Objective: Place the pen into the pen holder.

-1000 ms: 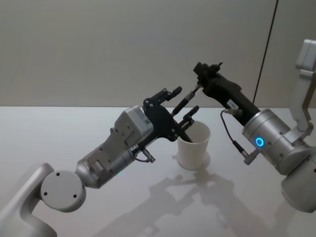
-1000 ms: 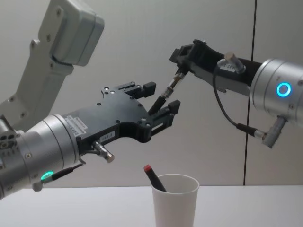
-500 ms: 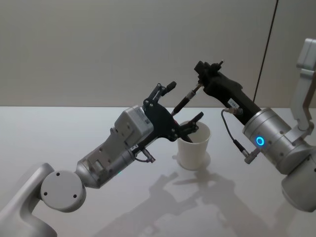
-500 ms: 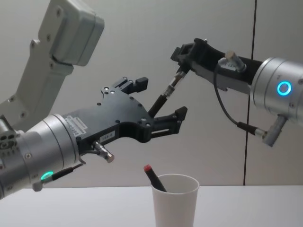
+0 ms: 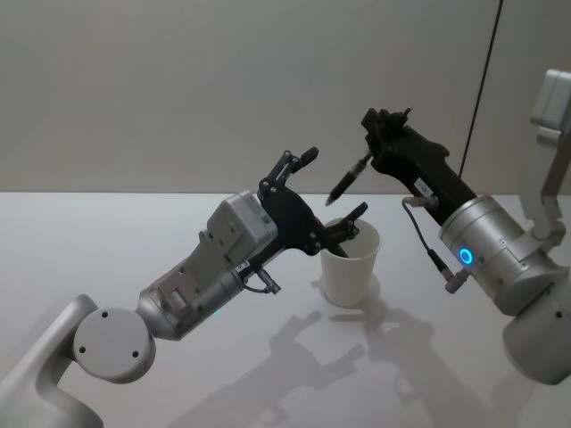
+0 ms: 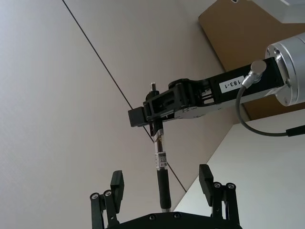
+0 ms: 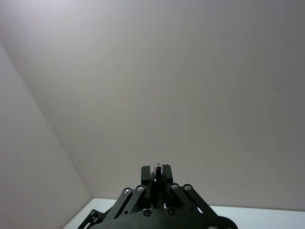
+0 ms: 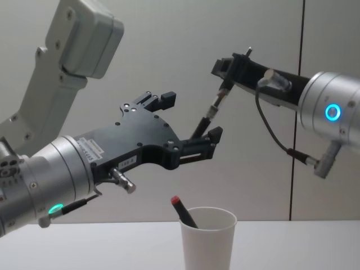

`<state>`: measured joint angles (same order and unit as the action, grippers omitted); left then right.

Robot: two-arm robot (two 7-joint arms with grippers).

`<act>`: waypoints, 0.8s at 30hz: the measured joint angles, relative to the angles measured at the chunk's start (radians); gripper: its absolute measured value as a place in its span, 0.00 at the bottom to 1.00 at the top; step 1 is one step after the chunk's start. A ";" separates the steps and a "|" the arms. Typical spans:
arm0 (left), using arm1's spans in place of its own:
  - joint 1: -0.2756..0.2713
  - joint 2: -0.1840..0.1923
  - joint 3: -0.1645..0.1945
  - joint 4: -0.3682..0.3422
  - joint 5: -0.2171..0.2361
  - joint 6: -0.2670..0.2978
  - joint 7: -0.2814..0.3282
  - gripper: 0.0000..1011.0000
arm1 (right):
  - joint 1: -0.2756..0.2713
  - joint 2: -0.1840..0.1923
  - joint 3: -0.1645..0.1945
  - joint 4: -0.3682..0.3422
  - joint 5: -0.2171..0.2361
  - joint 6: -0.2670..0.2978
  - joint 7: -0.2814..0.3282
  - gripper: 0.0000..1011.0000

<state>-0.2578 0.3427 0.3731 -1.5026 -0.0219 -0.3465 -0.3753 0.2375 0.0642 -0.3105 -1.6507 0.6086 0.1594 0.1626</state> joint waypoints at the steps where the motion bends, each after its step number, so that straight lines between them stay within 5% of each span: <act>1: 0.000 0.000 0.000 0.000 0.000 0.000 0.000 0.99 | 0.000 0.000 -0.003 0.002 -0.024 -0.012 -0.009 0.13; 14: 0.000 0.000 0.000 0.000 0.000 0.000 0.000 0.99 | 0.017 -0.010 -0.017 0.056 -0.213 -0.106 -0.079 0.13; 24: 0.000 0.000 0.000 0.000 0.000 0.000 0.000 0.99 | 0.043 -0.018 -0.017 0.116 -0.287 -0.147 -0.090 0.13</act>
<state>-0.2578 0.3427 0.3731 -1.5026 -0.0219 -0.3466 -0.3753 0.2802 0.0459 -0.3279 -1.5346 0.3215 0.0127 0.0728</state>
